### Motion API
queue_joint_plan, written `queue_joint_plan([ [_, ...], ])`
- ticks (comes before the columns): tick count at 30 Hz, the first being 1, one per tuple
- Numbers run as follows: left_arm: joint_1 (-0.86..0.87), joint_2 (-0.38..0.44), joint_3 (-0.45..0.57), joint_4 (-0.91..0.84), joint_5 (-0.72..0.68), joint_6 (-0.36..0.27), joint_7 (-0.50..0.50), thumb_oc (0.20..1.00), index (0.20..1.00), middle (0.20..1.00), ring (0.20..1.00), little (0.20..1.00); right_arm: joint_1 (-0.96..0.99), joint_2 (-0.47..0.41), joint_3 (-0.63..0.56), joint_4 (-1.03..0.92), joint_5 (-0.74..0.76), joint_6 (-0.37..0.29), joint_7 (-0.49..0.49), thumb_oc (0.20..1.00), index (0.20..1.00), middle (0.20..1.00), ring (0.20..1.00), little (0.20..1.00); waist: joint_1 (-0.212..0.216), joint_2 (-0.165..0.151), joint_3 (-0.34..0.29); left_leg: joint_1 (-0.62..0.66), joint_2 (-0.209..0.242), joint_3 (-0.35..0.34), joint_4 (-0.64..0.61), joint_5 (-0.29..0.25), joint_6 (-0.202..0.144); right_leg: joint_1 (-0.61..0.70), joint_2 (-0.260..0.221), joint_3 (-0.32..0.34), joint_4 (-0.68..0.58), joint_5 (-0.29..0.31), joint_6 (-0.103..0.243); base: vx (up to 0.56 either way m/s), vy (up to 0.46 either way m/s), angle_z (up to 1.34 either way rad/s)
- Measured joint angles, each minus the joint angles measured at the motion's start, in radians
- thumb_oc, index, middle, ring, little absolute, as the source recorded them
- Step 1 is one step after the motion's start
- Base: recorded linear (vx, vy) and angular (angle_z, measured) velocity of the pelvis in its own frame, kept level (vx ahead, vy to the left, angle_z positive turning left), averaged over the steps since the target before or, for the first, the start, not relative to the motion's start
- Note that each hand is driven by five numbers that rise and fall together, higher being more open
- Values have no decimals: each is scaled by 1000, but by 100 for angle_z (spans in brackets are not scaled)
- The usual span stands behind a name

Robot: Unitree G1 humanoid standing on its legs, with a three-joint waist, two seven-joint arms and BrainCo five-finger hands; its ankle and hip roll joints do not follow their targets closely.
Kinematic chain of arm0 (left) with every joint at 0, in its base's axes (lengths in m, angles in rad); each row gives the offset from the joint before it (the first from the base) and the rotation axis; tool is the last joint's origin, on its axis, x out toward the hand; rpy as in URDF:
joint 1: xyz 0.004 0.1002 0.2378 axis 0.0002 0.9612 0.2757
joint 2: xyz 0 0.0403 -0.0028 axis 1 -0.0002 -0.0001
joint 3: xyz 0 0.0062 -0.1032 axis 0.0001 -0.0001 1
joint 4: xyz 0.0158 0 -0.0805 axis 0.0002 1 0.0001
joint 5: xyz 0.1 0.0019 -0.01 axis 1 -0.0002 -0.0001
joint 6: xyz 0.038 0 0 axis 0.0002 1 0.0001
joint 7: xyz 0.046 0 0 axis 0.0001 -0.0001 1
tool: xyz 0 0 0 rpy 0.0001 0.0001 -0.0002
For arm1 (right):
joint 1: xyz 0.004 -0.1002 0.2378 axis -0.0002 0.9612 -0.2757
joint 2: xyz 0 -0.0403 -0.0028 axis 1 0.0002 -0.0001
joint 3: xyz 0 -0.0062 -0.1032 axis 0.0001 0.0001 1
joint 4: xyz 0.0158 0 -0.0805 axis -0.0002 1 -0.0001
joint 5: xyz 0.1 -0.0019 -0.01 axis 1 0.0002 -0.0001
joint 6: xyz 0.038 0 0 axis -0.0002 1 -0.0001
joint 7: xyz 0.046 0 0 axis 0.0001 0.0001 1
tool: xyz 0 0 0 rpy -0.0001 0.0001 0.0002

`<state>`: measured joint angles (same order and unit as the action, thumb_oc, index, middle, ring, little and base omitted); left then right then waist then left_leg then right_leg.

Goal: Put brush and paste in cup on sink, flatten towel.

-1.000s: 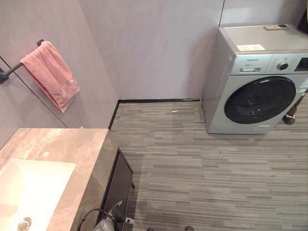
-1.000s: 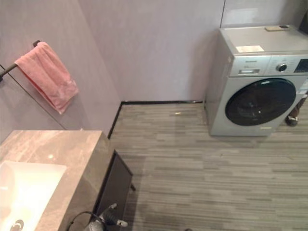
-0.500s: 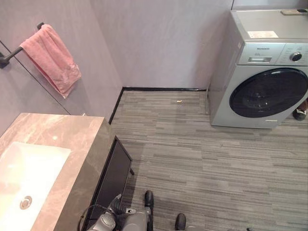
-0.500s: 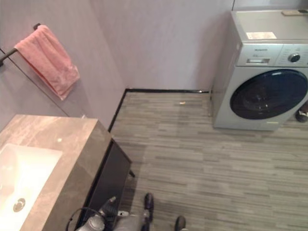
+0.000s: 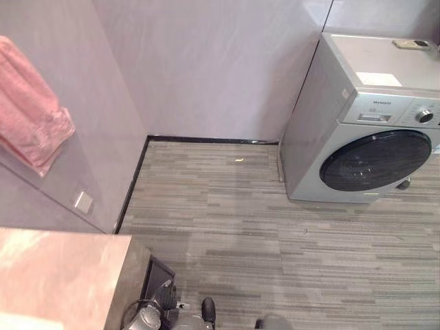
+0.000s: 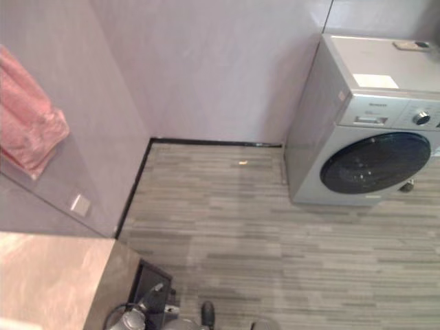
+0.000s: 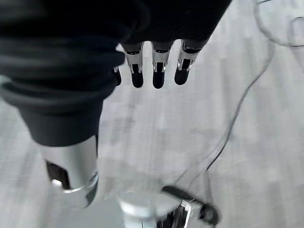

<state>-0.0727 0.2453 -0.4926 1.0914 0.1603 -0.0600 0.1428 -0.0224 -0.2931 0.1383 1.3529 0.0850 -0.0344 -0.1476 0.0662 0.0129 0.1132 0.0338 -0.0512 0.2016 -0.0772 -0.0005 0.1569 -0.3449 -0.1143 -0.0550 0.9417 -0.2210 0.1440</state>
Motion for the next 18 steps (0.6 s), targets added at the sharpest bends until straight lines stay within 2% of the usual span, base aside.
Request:
queue_joint_plan([
  [1,-15,-11,8,24,0,-2,0,1000,1000,1000,1000,1000,-11,-4,-1,-18,2,-7,-1,1000,1000,1000,1000,1000,-6,20,11,23,12,-2,-4,-16,-1,-28,14,-26,-70,-10,-24,617,89,-8],
  [2,-26,-24,11,40,0,-2,0,1000,1000,1000,1000,1000,-15,-8,0,-31,3,-13,-2,1000,1000,1000,1000,1000,-17,37,20,44,21,-4,-14,-24,-5,-43,10,-93,-194,-7,-49,518,-9,6],
  [3,-45,-42,41,76,3,-2,1,1000,1000,1000,1000,1000,-23,-4,18,-39,3,-14,0,1000,1000,1000,1000,1000,-35,40,26,68,20,-6,-13,-42,-37,-72,40,-104,-461,42,-56,544,-46,33],
  [4,-47,-46,55,98,8,-1,3,1000,1000,1000,1000,1000,-21,1,23,-42,3,-14,-1,1000,1000,1000,1000,1000,-53,36,27,83,15,-30,-6,-57,-50,-81,51,-76,-546,70,-52,568,-61,59],
  [6,-58,-47,45,110,19,-2,5,1000,1000,1000,1000,1000,9,4,20,-36,9,-12,0,1000,1000,1000,1000,1000,-70,23,28,131,11,-82,-1,-115,-43,-105,60,-42,-664,143,-43,481,-47,69],
  [7,-63,-49,44,130,24,-1,4,1000,1000,1000,1000,1000,11,3,19,-24,14,-9,1,1000,1000,1000,1000,1000,-78,16,25,141,9,-105,4,-138,-44,-103,62,-8,-786,189,-35,369,-23,88],
  [8,-59,-47,54,146,38,0,0,1000,1000,1000,1000,1000,17,2,9,-7,20,-7,-1,1000,1000,1000,1000,1000,-92,8,30,175,8,-142,2,-161,-77,-93,54,24,-903,208,-28,508,-100,104],
  [9,-50,-43,46,142,40,-1,1,1000,1000,1000,1000,1000,41,3,6,-6,20,-7,0,1000,1000,1000,1000,1000,-98,3,23,211,16,-174,0,-193,-87,-82,43,32,-868,188,-23,503,-103,100],
  [10,-41,-43,30,145,41,0,1,1000,1000,1000,1000,1000,56,-1,-4,-1,20,-7,1,1000,1000,1000,1000,1000,-102,9,18,247,34,-196,-2,-219,-94,-70,56,56,-843,237,-14,641,-186,111],
  [11,-46,-57,9,172,61,1,-7,1000,1000,1000,1000,1000,45,-2,-29,41,20,-5,6,1000,1000,1000,1000,1000,-127,43,15,263,81,-247,47,-252,-133,-52,94,74,-754,303,-17,478,-166,122],
  [12,-46,-60,2,170,71,-1,-9,1000,1000,1000,1000,1000,29,-4,-31,56,20,-3,12,1000,1000,1000,1000,1000,-136,45,14,266,101,-262,84,-236,-156,-32,112,96,-719,320,-42,589,-213,127],
  [13,-44,-62,-2,169,79,-3,-9,1000,1000,1000,1000,1000,19,-7,-31,75,20,-3,20,1000,1000,1000,1000,1000,-135,51,10,266,119,-273,117,-220,-178,-10,130,102,-703,300,-73,274,-121,80],
  [15,-50,-65,20,173,78,-3,-9,1000,1000,1000,1000,1000,8,-8,-35,85,20,-3,20,1000,1000,1000,1000,1000,-114,50,-1,236,152,-282,253,-170,-257,69,142,55,-725,274,-131,272,-154,66],
  [16,-46,-67,20,164,78,0,-9,1000,1000,1000,1000,1000,5,-7,-42,63,20,-7,20,1000,1000,1000,1000,1000,-106,37,-9,179,163,-305,366,-83,-327,133,136,12,-762,245,-157,325,-208,84],
  [17,-56,-67,19,180,78,-3,-8,1000,1000,1000,1000,1000,8,-4,-37,70,20,-10,21,1000,1000,1000,1000,1000,-112,29,-21,139,161,-306,450,-44,-376,163,126,-15,-794,255,-175,250,-175,82],
  [18,-60,-71,17,168,77,-1,-11,1000,1000,1000,1000,1000,7,-7,-38,71,21,-8,20,1000,1000,1000,1000,1000,-106,15,-20,98,157,-303,508,-19,-390,187,123,-21,-820,256,-185,158,-115,71],
])
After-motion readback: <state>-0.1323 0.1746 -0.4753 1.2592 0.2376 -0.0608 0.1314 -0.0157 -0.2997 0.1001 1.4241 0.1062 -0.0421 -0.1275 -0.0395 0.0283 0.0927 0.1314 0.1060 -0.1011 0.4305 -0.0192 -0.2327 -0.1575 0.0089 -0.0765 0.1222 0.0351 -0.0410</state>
